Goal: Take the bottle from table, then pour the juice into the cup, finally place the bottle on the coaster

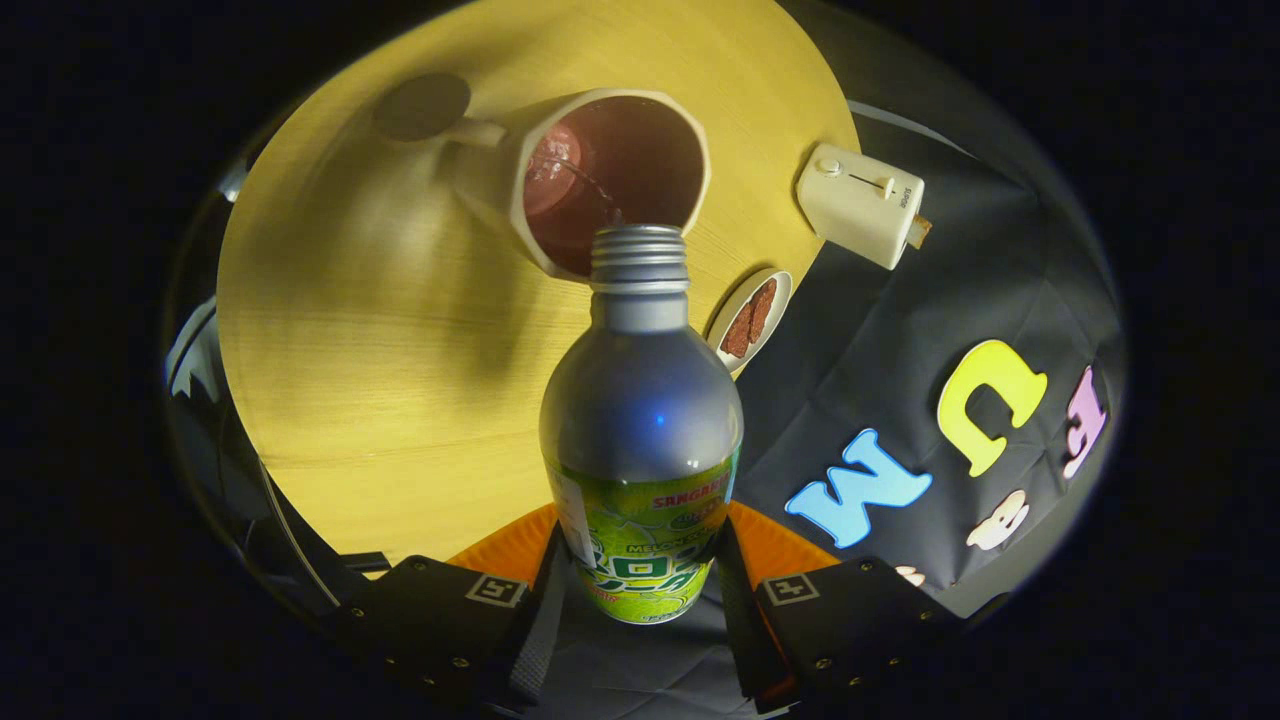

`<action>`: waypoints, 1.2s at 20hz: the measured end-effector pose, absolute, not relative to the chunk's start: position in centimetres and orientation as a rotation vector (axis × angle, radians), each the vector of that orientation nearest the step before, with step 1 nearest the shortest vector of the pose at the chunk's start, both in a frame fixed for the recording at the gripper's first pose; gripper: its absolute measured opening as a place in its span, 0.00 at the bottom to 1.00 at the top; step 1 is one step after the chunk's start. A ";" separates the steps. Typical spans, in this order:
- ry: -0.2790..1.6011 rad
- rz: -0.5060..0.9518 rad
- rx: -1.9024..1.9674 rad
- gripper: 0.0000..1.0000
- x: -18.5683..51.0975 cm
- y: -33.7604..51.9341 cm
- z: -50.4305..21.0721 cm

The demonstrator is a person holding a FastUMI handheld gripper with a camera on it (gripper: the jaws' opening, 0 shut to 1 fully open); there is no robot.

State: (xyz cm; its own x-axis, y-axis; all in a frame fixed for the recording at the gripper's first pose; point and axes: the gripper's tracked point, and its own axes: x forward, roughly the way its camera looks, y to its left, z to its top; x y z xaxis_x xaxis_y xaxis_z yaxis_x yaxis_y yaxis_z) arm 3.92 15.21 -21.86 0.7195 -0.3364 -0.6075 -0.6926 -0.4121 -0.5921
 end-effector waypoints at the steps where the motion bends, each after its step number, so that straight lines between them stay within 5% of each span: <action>1: 0.786 0.509 -1.997 0.70 3.7 15.2 -22.2; 24: 0.820 0.593 -0.912 0.71 1.7 15.4 -28.7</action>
State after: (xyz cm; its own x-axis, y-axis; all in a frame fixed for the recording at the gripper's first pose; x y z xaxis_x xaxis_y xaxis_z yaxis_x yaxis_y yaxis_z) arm 1.73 15.43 -28.75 0.5626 0.1066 -0.8198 -0.7454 0.4943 -0.4473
